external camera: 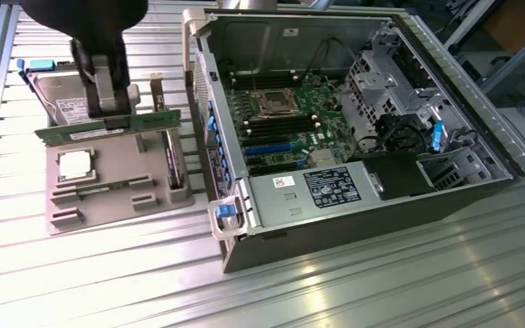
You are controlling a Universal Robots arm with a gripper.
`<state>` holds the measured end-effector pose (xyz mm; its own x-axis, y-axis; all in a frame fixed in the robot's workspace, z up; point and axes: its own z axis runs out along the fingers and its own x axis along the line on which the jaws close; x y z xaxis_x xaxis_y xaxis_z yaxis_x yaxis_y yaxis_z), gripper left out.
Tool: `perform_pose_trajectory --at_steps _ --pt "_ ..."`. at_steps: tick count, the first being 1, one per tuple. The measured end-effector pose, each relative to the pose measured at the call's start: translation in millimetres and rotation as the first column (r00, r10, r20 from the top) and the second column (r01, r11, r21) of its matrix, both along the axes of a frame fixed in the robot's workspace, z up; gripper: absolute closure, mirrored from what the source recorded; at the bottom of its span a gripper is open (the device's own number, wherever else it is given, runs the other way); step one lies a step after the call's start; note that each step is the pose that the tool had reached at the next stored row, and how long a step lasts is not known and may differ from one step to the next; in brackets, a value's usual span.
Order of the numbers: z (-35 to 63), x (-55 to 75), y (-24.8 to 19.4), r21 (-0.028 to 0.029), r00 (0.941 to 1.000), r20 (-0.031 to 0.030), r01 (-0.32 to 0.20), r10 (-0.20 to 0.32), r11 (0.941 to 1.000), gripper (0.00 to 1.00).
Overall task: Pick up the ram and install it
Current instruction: 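Pick up the ram and move it above insertion slot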
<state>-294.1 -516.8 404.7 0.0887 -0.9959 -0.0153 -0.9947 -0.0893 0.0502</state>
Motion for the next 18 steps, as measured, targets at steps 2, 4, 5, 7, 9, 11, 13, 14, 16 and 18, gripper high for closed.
perform_pose_trajectory --at_steps 2,4,5,7,9,11,13,14,16,18 --pt "-0.9 14.1 0.0 -0.0014 1.0 -0.0001 0.0 0.0 1.0 0.88" --pt "-1.9 31.1 0.0 -0.003 1.0 -0.0004 0.0 0.0 1.0 0.88" --pt "-2.3 38.8 0.0 -0.0034 1.0 -0.0004 0.0 0.0 1.0 0.88" --pt "-3.2 58.3 0.0 -0.0047 1.0 -0.0007 0.0 0.0 1.0 0.88" --pt "-4.1 78.4 0.0 -0.0059 1.0 -0.001 0.0 0.0 1.0 0.88" --pt "-5.1 99.4 0.0 -0.0068 1.0 -0.0013 0.0 0.0 1.0 0.88" --pt "-5.9 113.6 0.0 -0.0075 1.0 -0.0014 0.0 0.0 1.0 0.88" --pt "-6.3 123.4 0.0 -0.0082 1.0 -0.0017 0.0 0.0 1.0 0.88" --pt "-6.7 132.7 0.0 -0.0088 1.0 -0.0019 0.0 0.0 1.0 0.88" --pt "-7.5 146.3 0.0 -0.0094 1.0 -0.0021 0.0 0.0 1.0 0.88"
